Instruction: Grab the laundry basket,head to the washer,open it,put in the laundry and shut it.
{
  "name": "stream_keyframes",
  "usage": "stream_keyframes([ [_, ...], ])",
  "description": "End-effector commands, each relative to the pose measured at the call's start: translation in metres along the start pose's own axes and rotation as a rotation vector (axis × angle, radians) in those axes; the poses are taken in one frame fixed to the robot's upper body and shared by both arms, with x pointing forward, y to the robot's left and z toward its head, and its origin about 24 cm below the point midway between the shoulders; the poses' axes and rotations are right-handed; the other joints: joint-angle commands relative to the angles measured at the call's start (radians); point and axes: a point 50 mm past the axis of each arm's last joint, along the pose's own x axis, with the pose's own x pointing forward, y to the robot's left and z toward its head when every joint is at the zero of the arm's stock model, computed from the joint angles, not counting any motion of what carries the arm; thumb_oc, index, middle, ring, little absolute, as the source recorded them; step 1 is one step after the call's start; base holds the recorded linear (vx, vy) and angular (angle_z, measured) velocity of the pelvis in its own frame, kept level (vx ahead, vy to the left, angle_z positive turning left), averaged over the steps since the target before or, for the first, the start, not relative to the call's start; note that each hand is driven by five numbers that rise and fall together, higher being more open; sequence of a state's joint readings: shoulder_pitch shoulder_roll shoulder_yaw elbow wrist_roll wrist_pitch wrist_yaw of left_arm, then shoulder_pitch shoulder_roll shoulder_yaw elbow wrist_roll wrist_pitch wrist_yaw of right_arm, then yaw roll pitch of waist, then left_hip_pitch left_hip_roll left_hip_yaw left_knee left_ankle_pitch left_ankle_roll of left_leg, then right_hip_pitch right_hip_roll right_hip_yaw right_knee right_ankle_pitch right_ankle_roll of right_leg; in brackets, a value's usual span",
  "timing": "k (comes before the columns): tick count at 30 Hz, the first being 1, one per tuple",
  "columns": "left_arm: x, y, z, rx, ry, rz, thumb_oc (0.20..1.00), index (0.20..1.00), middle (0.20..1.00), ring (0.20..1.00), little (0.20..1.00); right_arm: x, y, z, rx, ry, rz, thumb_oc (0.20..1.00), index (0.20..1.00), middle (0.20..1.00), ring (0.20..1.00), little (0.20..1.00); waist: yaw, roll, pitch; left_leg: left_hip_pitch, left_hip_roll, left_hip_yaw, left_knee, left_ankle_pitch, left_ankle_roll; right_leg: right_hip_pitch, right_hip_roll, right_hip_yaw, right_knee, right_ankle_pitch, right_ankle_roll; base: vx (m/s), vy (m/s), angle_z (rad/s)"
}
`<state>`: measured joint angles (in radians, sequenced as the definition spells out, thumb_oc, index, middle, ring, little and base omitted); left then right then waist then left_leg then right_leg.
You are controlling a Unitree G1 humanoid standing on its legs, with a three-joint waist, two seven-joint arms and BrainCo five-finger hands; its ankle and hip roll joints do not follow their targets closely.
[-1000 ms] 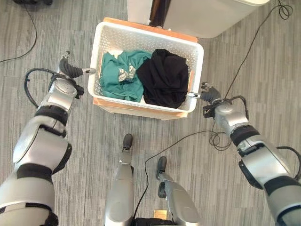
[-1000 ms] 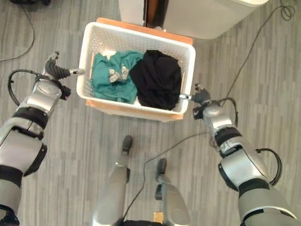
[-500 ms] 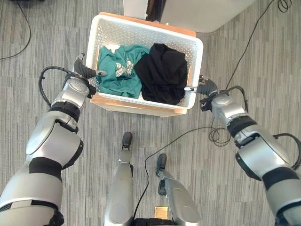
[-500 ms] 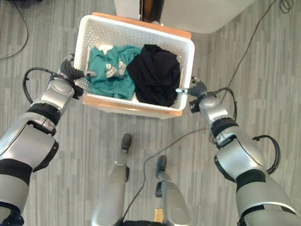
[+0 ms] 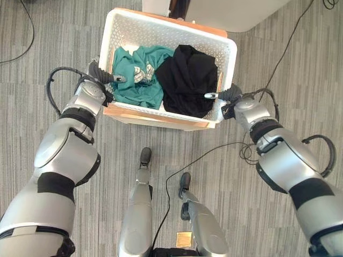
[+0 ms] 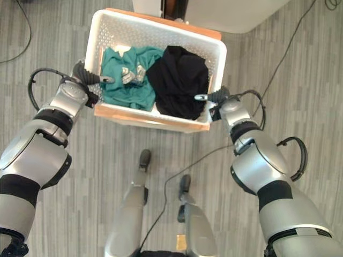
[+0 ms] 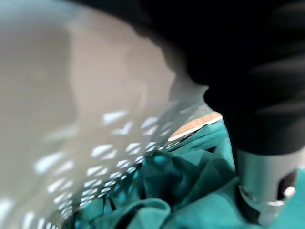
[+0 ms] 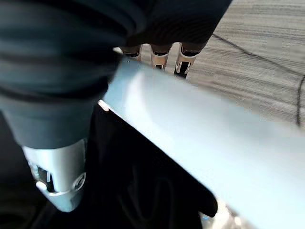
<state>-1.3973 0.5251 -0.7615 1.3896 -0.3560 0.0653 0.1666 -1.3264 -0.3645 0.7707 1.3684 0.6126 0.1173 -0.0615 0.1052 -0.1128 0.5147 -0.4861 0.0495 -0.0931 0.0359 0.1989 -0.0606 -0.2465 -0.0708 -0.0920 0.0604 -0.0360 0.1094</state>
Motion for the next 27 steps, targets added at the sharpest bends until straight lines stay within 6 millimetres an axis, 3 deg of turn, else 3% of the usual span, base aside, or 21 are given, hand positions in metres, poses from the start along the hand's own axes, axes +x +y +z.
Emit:
stream_keyframes([
  [1, -0.001, -0.004, 0.031, -0.085, -0.059, -0.030, 0.445, 0.445, 0.445, 0.445, 0.445, -0.001, -0.012, 0.012, -0.071, -0.008, -0.017, 1.000, 1.000, 1.000, 1.000, 1.000, -0.007, 0.008, 0.005, -0.040, 0.030, -0.001, 0.120, -0.104, -0.011, -0.080, -0.078, -0.045, -0.045, 0.149, 0.026, 0.04, -0.003, -0.01],
  [2, -0.001, -0.006, 0.032, -0.091, -0.061, -0.040, 0.200, 0.200, 0.200, 0.200, 0.200, -0.001, -0.011, 0.011, -0.072, -0.004, -0.013, 1.000, 1.000, 1.000, 1.000, 1.000, -0.008, 0.007, 0.005, -0.042, 0.030, 0.000, 0.119, -0.103, -0.011, -0.082, -0.077, -0.046, -0.045, 0.149, 0.026, 0.00, 0.000, 0.00],
  [4, -0.002, -0.009, 0.034, -0.088, -0.073, -0.057, 0.200, 0.200, 0.200, 0.200, 0.200, -0.001, -0.011, 0.011, -0.085, 0.003, -0.009, 1.000, 1.000, 1.000, 1.000, 1.000, -0.009, 0.007, 0.005, -0.047, 0.029, -0.002, 0.117, -0.103, -0.011, -0.085, -0.078, -0.046, -0.045, 0.149, 0.026, 0.00, 0.000, 0.00],
  [5, -0.002, -0.012, 0.034, -0.083, -0.078, -0.068, 0.200, 0.200, 0.200, 0.200, 0.200, -0.001, -0.011, 0.009, -0.087, 0.006, -0.010, 0.950, 0.950, 0.950, 0.950, 0.950, -0.009, 0.008, 0.005, -0.048, 0.029, -0.001, 0.116, -0.102, -0.011, -0.086, -0.078, -0.047, -0.044, 0.149, 0.025, 0.00, 0.000, 0.00],
  [6, -0.003, -0.017, 0.034, -0.077, -0.088, -0.086, 0.200, 0.200, 0.200, 0.200, 0.200, 0.000, -0.011, 0.009, -0.095, 0.008, -0.007, 0.583, 0.583, 0.583, 0.583, 0.583, -0.009, 0.009, 0.005, -0.049, 0.028, -0.002, 0.115, -0.101, -0.011, -0.088, -0.077, -0.048, -0.044, 0.148, 0.024, 0.00, 0.000, 0.00],
  [7, -0.004, -0.021, 0.035, -0.073, -0.102, -0.106, 0.200, 0.200, 0.200, 0.200, 0.200, 0.000, -0.011, 0.007, -0.098, 0.009, -0.005, 0.526, 0.526, 0.526, 0.526, 0.526, -0.009, 0.009, 0.005, -0.050, 0.027, -0.003, 0.115, -0.101, -0.010, -0.089, -0.078, -0.048, -0.044, 0.148, 0.024, 0.04, 0.002, 0.01],
  [8, -0.005, -0.029, 0.034, -0.007, -0.125, -0.138, 0.200, 0.200, 0.200, 0.200, 0.200, 0.000, -0.010, 0.005, -0.092, 0.011, 0.002, 0.278, 0.278, 0.278, 0.278, 0.278, -0.010, 0.011, 0.005, -0.053, 0.025, -0.005, 0.113, -0.102, -0.010, -0.092, -0.079, -0.049, -0.044, 0.150, 0.025, 0.00, 0.000, 0.00],
  [9, -0.005, -0.029, 0.034, -0.007, -0.125, -0.138, 0.200, 0.200, 0.200, 0.200, 0.200, 0.000, -0.010, 0.005, -0.092, 0.011, 0.002, 0.200, 0.200, 0.200, 0.200, 0.200, -0.010, 0.010, 0.005, -0.053, 0.025, -0.005, 0.113, -0.102, -0.010, -0.092, -0.079, -0.048, -0.044, 0.150, 0.025, 0.00, 0.000, 0.00],
  [11, -0.006, -0.036, 0.027, 0.048, -0.107, -0.163, 0.200, 0.200, 0.200, 0.200, 0.200, 0.000, -0.008, 0.002, -0.101, 0.017, 0.009, 0.200, 0.200, 0.200, 0.200, 0.200, -0.010, 0.013, 0.005, -0.057, 0.023, -0.005, 0.114, -0.103, -0.009, -0.096, -0.080, -0.050, -0.042, 0.148, 0.024, 0.00, 0.000, 0.00],
  [12, -0.006, -0.040, 0.022, 0.073, -0.091, -0.165, 0.200, 0.200, 0.200, 0.200, 0.200, 0.000, -0.008, -0.002, -0.104, 0.023, 0.011, 0.420, 0.420, 0.420, 0.420, 0.420, -0.011, 0.014, 0.005, -0.057, 0.021, -0.005, 0.113, -0.103, -0.008, -0.097, -0.081, -0.051, -0.041, 0.147, 0.023, 0.00, 0.000, 0.00],
  [15, -0.007, -0.042, 0.020, 0.105, -0.092, -0.160, 0.200, 0.200, 0.200, 0.200, 0.200, 0.000, -0.006, -0.003, -0.123, 0.017, 0.015, 0.511, 0.511, 0.511, 0.511, 0.511, -0.014, 0.014, 0.005, -0.055, 0.020, -0.006, 0.112, -0.104, -0.007, -0.096, -0.081, -0.052, -0.040, 0.145, 0.022, 0.00, 0.000, 0.00],
  [17, -0.008, -0.047, 0.016, 0.141, -0.102, -0.154, 0.200, 0.200, 0.200, 0.200, 0.200, 0.000, -0.004, -0.007, -0.095, 0.011, 0.017, 0.200, 0.200, 0.200, 0.200, 0.200, -0.017, 0.017, 0.005, -0.047, 0.018, -0.006, 0.106, -0.105, -0.006, -0.094, -0.081, -0.053, -0.038, 0.143, 0.022, 0.00, 0.000, 0.00],
  [27, -0.021, -0.071, 0.005, 0.175, -0.226, -0.218, 0.200, 0.200, 0.200, 0.200, 0.200, -0.006, -0.003, -0.010, -0.065, -0.111, 0.072, 0.200, 0.200, 0.200, 0.200, 0.200, -0.023, 0.026, -0.040, 0.022, 0.017, -0.002, 0.080, -0.116, -0.003, -0.051, -0.084, -0.050, -0.034, 0.124, 0.024, 0.03, 0.000, 0.01],
])
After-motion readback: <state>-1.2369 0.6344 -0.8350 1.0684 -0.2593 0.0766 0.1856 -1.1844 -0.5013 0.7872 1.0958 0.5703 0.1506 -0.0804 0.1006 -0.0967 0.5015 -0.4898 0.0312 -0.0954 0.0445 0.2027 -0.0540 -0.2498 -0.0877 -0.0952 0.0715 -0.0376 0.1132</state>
